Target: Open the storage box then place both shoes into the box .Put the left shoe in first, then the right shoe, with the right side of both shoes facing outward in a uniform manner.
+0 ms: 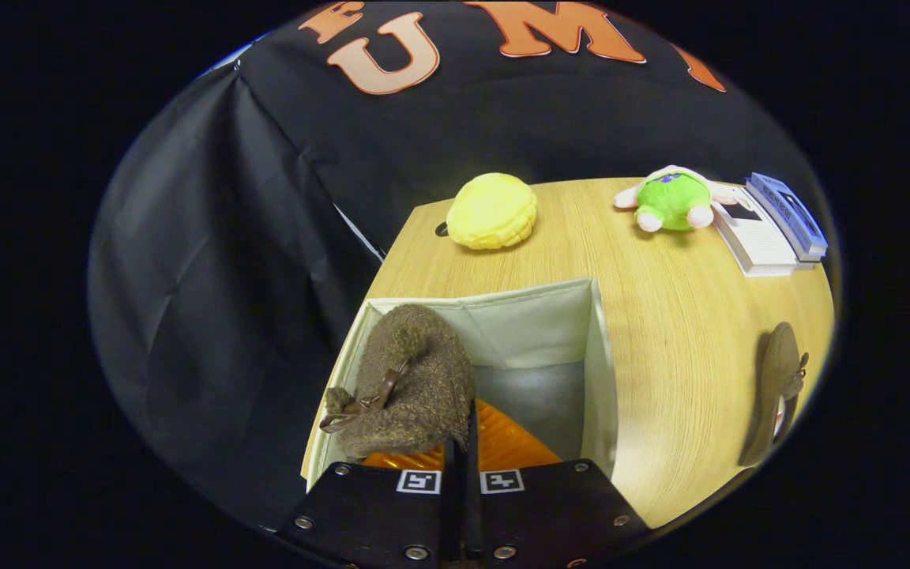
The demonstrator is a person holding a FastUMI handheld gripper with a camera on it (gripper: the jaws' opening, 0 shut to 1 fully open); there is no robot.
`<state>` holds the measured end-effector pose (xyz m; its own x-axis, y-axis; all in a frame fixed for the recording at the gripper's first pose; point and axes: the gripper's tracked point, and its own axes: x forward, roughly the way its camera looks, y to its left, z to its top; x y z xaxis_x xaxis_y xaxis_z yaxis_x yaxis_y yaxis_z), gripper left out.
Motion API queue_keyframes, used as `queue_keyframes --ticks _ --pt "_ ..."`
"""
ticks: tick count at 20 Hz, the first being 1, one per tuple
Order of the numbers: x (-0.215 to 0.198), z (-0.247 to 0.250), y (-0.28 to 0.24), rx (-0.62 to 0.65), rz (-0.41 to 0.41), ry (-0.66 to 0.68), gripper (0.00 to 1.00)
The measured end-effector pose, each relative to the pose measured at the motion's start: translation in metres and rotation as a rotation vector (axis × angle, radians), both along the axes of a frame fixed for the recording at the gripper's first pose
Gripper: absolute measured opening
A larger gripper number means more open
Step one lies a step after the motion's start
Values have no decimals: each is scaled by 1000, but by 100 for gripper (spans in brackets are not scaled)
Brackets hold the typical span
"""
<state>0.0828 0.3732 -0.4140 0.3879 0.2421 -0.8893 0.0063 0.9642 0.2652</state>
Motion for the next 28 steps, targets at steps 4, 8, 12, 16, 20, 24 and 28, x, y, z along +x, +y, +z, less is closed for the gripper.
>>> queue_keyframes --ticks 4,8,12,16,20,24,28 --pt "-13 -22 13 10 -42 100 5" --pt "-25 -25 27 53 -39 159 17" --pt "-44 -15 32 85 48 181 43" --pt "-38 18 32 172 68 105 61" --pt "-33 58 4 156 107 -21 71" --pt "-39 90 -34 139 124 -114 88" --pt "-47 103 -90 119 92 -161 96"
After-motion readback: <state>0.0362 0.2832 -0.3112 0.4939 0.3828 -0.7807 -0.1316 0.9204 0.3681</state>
